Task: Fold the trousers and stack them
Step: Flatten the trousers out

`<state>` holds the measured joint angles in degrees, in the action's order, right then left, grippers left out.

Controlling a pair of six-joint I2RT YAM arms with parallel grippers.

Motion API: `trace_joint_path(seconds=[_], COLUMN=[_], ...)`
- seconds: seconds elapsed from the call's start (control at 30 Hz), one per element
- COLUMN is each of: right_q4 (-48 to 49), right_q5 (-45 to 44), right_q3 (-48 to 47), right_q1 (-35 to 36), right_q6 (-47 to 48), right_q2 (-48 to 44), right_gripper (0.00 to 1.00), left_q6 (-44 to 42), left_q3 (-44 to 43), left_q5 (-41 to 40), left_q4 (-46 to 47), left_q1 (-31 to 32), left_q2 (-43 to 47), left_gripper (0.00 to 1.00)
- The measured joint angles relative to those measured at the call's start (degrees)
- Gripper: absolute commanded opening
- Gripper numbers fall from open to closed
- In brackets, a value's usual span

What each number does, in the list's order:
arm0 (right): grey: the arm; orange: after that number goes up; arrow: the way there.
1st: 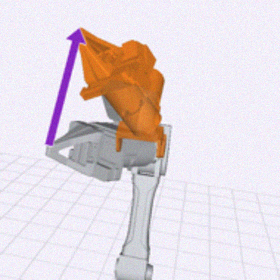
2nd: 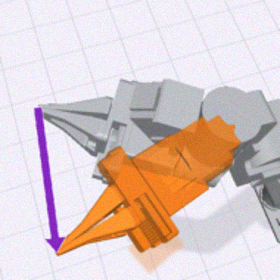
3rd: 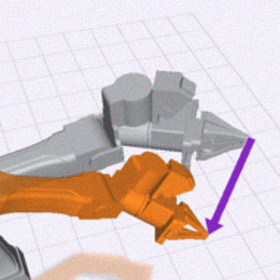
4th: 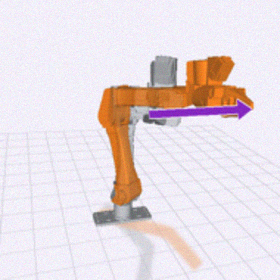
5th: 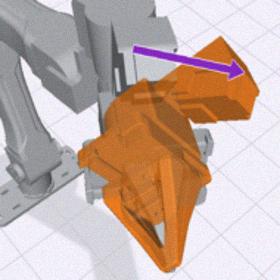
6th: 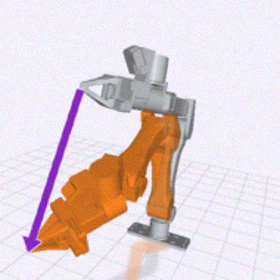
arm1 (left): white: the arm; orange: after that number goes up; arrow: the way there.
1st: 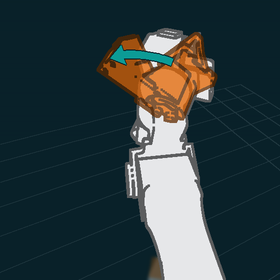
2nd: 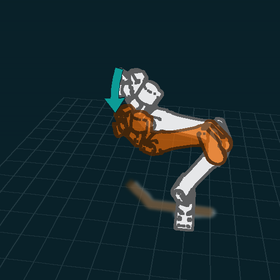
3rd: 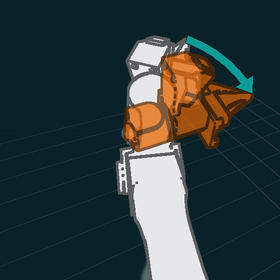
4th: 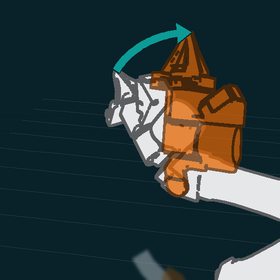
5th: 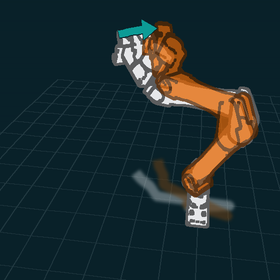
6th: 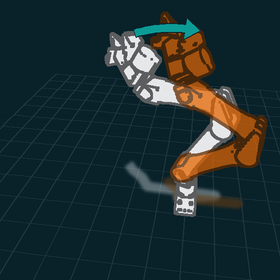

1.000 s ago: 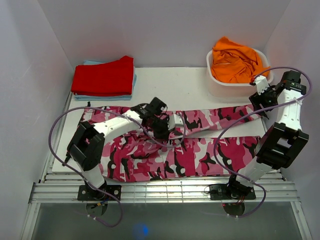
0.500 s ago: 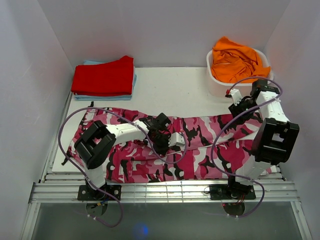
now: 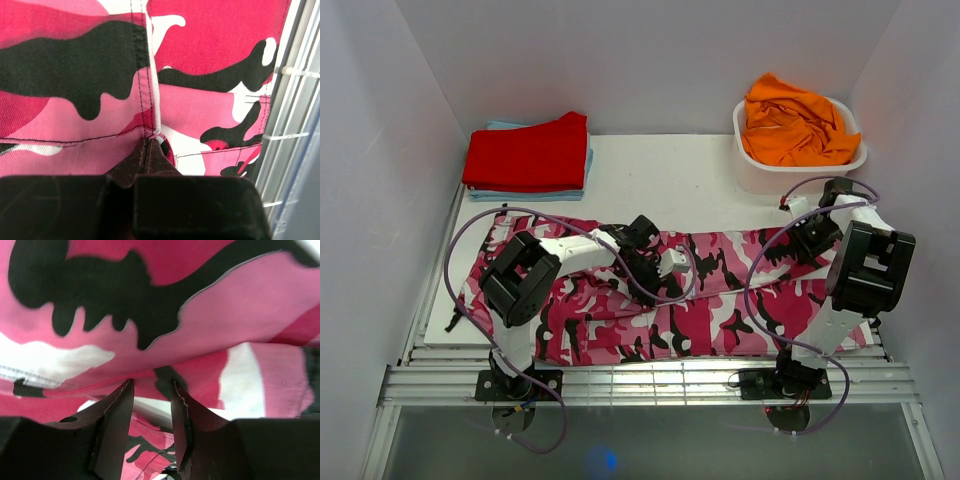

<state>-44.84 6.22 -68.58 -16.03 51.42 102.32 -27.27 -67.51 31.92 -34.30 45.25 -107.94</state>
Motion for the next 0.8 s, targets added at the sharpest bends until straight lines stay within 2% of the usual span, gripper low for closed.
trace_joint_path(seconds=[0.4, 0.5, 0.63, 0.8], right_q4=[0.98, 1.33, 1.49, 1.16], right_q5=[0.96, -1.75, -7.65, -15.72], right_q3=[-11.96, -12.02, -9.51, -6.47], right_q1=[2.45, 4.42, 5.81, 3.91], right_q6=[-9.09, -9.38, -7.74, -2.99], right_q2=[3.56, 4.61, 8.02, 8.66], right_gripper=[0.35, 0.30, 0.16, 0.09], left_q6=[4.11, 5.05, 6.84, 9.77], left_q3=[-0.02, -0.02, -0.31, -1.11], left_q5=[4.17, 4.85, 6.69, 10.62], left_q4=[0.63, 0.79, 0.79, 0.35], left_q1=[-2.27, -2.73, -3.78, -5.97], left_q2=[-1.36, -1.64, -2.47, -4.37], left_gripper=[0.00, 0.00, 0.00, 0.00])
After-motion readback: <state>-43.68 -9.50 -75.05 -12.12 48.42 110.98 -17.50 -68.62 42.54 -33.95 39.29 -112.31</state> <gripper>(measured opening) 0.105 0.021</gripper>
